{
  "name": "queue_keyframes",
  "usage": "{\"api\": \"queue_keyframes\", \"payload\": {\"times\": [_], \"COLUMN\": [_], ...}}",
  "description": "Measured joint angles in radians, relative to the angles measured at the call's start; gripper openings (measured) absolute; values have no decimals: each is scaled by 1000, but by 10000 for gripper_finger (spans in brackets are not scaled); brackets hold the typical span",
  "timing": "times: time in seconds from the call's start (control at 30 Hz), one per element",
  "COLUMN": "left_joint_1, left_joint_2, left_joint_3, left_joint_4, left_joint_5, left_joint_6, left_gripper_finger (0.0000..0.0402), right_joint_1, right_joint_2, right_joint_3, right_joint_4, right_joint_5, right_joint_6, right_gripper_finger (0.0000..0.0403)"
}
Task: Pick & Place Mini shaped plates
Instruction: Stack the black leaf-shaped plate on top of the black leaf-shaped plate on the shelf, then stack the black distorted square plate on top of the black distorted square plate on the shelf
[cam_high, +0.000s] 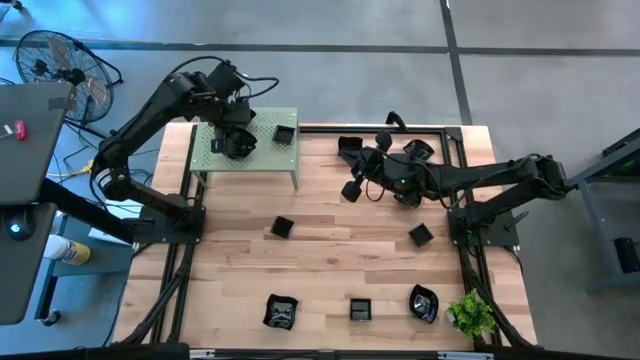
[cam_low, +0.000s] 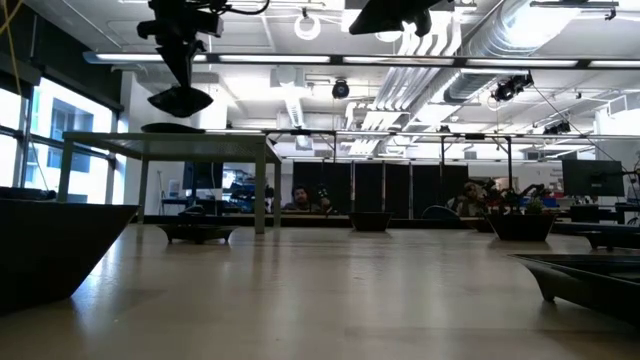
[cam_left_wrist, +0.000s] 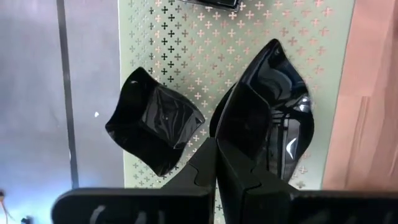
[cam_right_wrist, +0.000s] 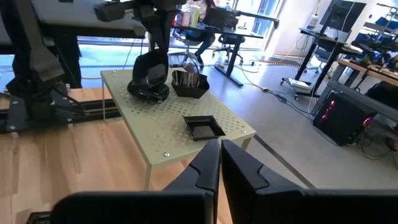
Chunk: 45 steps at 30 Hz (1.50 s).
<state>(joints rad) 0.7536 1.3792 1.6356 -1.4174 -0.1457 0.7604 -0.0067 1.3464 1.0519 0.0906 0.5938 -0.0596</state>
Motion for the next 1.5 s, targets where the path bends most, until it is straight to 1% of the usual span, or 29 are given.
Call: {"api": "queue_keyframes", "payload": {"times": [0.07,0.3,0.53,0.67,0.9,1.0,1.07,1.1,1.17,1.23,1.27,1.3,1.4,1.5], "left_joint_1": [3,21,19,19,19,19,19,19,19,17,4,-16,-118,-217], "left_joint_2": [3,5,5,5,-33,-73,-108,-123,-144,-167,-186,-210,-275,-320], "left_joint_3": [-8,-91,-112,-113,-114,-114,-114,-114,-114,-134,-160,-196,-333,-494], "left_joint_4": [3,21,25,30,39,39,36,34,42,119,176,243,493,732], "left_joint_5": [-3,-20,-22,-22,-28,-26,5,41,170,321,373,397,389,357], "left_joint_6": [10,14,-9,-15,-38,-77,-119,-158,-280,-420,-475,-521,-628,-744], "left_gripper_finger": [0,0,6,25,78,83,76,69,46,17,9,6,12,4], "right_joint_1": [0,1,1,1,1,1,1,-1,-11,-33,-49,-67,-123,-182], "right_joint_2": [0,0,0,0,0,0,-3,-9,-28,-55,-70,-84,-109,-113], "right_joint_3": [0,0,0,0,0,0,0,0,0,-1,0,0,0,0], "right_joint_4": [0,0,0,0,0,-1,-13,-34,-100,-188,-228,-274,-403,-507], "right_joint_5": [0,0,0,0,0,0,-1,-5,-34,-97,-138,-182,-298,-393], "right_joint_6": [-1,3,10,9,8,8,8,8,34,112,161,209,293,324], "right_gripper_finger": [12,12,12,12,12,12,11,10,3,2,2,2,1,1]}}
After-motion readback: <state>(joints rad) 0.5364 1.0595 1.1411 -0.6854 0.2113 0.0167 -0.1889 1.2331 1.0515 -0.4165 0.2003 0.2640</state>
